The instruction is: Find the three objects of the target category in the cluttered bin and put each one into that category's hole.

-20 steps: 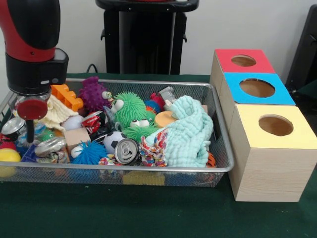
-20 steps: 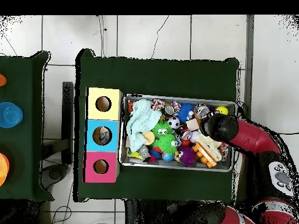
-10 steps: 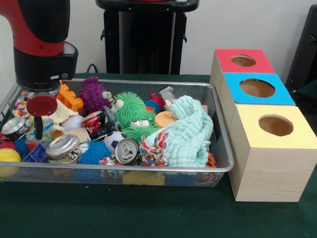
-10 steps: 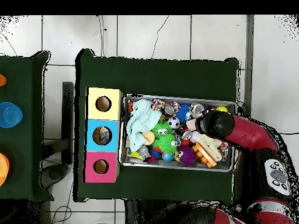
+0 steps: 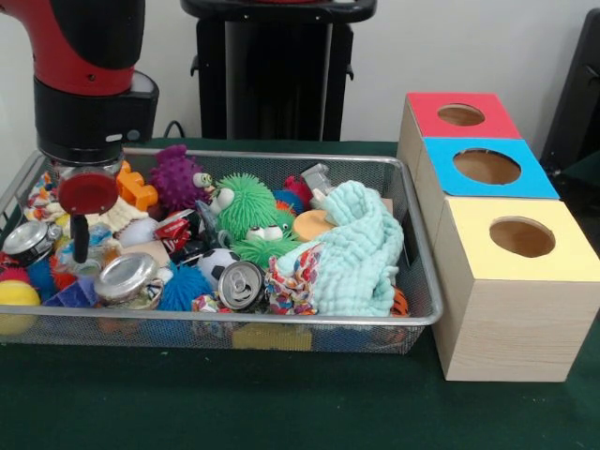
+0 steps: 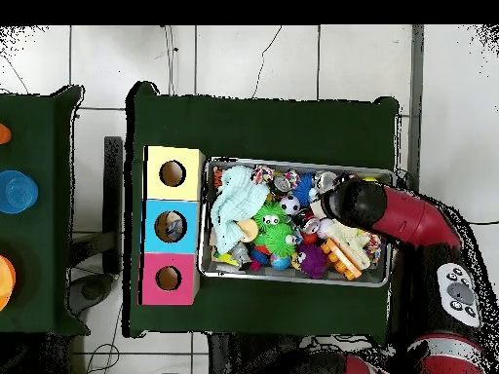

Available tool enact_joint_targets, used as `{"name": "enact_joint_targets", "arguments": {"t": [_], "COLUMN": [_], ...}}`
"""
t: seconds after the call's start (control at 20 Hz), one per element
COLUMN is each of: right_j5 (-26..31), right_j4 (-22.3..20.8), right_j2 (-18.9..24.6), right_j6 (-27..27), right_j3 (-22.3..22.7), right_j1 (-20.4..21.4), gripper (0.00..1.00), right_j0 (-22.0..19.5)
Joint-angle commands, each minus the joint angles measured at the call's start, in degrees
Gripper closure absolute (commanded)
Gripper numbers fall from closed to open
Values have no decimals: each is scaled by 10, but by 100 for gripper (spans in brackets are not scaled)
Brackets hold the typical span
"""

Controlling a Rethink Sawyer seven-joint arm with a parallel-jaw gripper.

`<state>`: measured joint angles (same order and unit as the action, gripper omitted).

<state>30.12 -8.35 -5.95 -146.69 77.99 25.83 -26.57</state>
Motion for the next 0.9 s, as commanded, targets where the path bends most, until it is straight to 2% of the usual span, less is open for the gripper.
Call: {"name": "enact_joint_targets", "arguments": {"t": [0.05,0.9], "right_j5": [70,76], "right_j4": [35,67], "right_j2": [22,6], "right_j6": [-47,-58], "right_j3": [26,37], "right_j1": [15,22], "gripper": [100,100], "right_j0": [23,50]}}
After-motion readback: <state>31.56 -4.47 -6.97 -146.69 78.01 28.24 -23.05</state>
